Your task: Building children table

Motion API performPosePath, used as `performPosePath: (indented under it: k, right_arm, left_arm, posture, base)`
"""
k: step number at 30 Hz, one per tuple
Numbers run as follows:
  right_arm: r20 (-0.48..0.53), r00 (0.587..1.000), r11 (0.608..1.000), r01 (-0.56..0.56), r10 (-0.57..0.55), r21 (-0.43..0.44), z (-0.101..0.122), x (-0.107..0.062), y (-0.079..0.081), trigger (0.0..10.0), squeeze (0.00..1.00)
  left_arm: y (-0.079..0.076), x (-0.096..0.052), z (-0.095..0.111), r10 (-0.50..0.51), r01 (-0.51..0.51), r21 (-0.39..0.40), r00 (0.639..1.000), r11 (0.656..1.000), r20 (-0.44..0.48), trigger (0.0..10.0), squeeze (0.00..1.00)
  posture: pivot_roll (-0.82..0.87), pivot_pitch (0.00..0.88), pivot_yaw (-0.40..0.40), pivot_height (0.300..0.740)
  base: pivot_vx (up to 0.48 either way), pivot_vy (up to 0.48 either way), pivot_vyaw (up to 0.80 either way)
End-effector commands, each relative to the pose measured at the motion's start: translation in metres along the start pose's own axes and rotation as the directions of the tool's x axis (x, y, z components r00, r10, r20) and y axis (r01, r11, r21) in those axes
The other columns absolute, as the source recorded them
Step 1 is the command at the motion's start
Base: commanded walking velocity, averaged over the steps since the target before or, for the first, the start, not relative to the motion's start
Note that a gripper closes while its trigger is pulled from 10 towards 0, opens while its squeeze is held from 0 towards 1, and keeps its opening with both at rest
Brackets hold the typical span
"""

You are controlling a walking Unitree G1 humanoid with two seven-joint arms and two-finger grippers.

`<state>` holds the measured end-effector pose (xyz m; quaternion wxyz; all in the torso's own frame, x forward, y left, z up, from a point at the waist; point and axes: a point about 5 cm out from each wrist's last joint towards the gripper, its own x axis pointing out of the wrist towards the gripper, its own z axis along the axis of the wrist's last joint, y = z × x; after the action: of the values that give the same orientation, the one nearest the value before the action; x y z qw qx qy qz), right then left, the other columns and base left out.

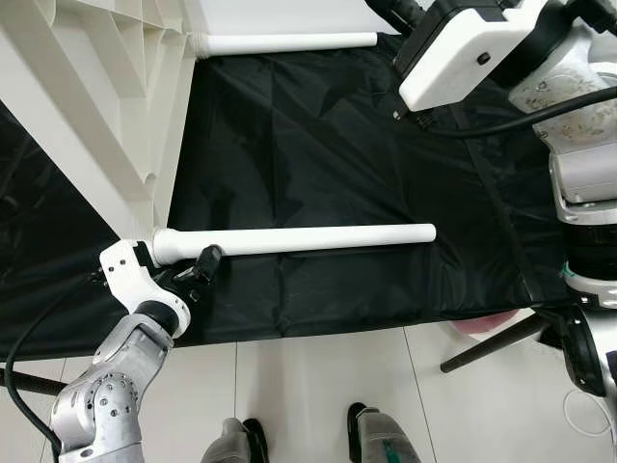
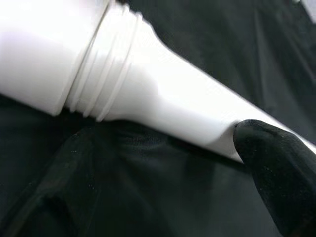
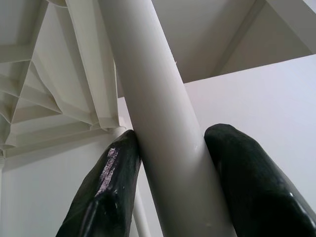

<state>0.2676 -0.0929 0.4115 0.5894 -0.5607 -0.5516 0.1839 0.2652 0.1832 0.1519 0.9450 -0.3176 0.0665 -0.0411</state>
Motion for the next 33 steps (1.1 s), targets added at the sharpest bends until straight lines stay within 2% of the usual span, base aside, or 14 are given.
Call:
performPosePath:
  k: [1,2,3,4,5,8,12,17,22,28,31,33]
  right_arm:
    - [0.019,1.000,0.997,0.021,-0.023,0.073,0.002,0.004,0.004,0.0,0.00]
    - [0.017,1.000,0.997,0.020,-0.021,0.073,0.001,0.004,0.005,0.0,0.00]
    - [0.017,1.000,0.997,0.020,-0.021,0.073,0.001,0.004,0.005,0.0,0.00]
    - [0.017,1.000,0.997,0.018,-0.020,0.073,0.001,0.004,0.005,0.0,0.00]
    - [0.017,1.000,0.997,0.018,-0.020,0.073,0.001,0.004,0.005,0.0,0.00]
    - [0.019,1.000,0.997,0.023,-0.024,0.076,0.001,0.006,0.006,0.0,0.00]
    - [0.020,0.999,0.996,0.034,-0.036,0.079,0.002,0.007,0.004,0.0,0.00]
    - [-0.062,0.993,0.991,0.104,-0.099,0.086,-0.004,-0.003,-0.004,0.0,0.00]
    - [-0.097,0.989,0.990,0.118,-0.110,0.082,-0.009,-0.008,-0.006,0.0,0.00]
    - [-0.230,0.964,0.987,0.152,-0.135,0.058,-0.029,-0.029,-0.013,0.0,0.00]
    - [-0.246,0.960,0.987,0.155,-0.138,0.053,-0.031,-0.032,-0.013,0.0,0.00]
    - [-0.286,0.947,0.986,0.163,-0.146,0.038,-0.036,-0.040,-0.015,0.0,0.00]
  left_arm:
    - [0.005,0.002,0.004,0.064,-0.063,-0.029,0.998,0.998,0.029,10.0,0.00]
    - [0.001,0.009,0.009,0.055,-0.051,-0.069,0.996,0.996,0.063,10.0,0.00]
    - [0.001,0.009,0.009,0.055,-0.051,-0.069,0.996,0.996,0.063,10.0,0.00]
    - [-0.002,0.016,0.014,0.045,-0.035,-0.116,0.995,0.993,0.086,10.0,0.00]
    - [-0.002,0.016,0.014,0.045,-0.035,-0.116,0.995,0.993,0.086,10.0,0.00]
    - [-0.008,0.032,0.016,0.031,-0.003,-0.239,0.993,0.971,0.114,10.0,0.00]
    - [-0.010,0.041,0.013,0.045,-0.013,-0.278,0.993,0.960,0.109,10.0,0.00]
    - [-0.020,0.059,0.009,0.060,-0.013,-0.388,0.992,0.922,0.111,10.0,0.00]
    - [-0.024,0.064,0.009,0.059,-0.013,-0.391,0.993,0.920,0.107,10.0,0.00]
    - [-0.030,0.072,0.011,0.024,0.016,-0.379,0.995,0.925,0.100,10.0,0.00]
    - [-0.031,0.072,0.013,0.017,0.023,-0.375,0.994,0.927,0.104,10.0,0.00]
    - [-0.035,0.073,0.018,-0.005,0.049,-0.375,0.993,0.926,0.118,10.0,0.00]
  posture:
    - [-0.09,0.215,0.108,0.740]
    - [-0.09,0.215,0.105,0.740]
    - [-0.09,0.215,0.105,0.740]
    - [-0.09,0.210,0.106,0.740]
    - [-0.09,0.210,0.106,0.740]
    - [-0.09,0.210,0.106,0.740]
    - [-0.09,0.210,0.106,0.740]
    - [-0.11,0.215,0.114,0.740]
    - [-0.12,0.217,0.122,0.740]
    - [-0.12,0.220,0.141,0.740]
    - [-0.12,0.221,0.143,0.740]
    - [-0.11,0.221,0.144,0.740]
  base:
    - [0.000,0.000,0.00]
    - [0.000,0.000,0.00]
    - [0.000,0.000,0.00]
    - [0.000,0.000,0.00]
    - [0.000,0.000,0.00]
    - [0.000,0.000,0.00]
    - [0.000,0.000,0.00]
    - [0.000,0.000,0.00]
    - [0.000,0.000,0.00]
    - [0.000,0.000,0.00]
    - [0.000,0.000,0.00]
    - [0.000,0.000,0.00]
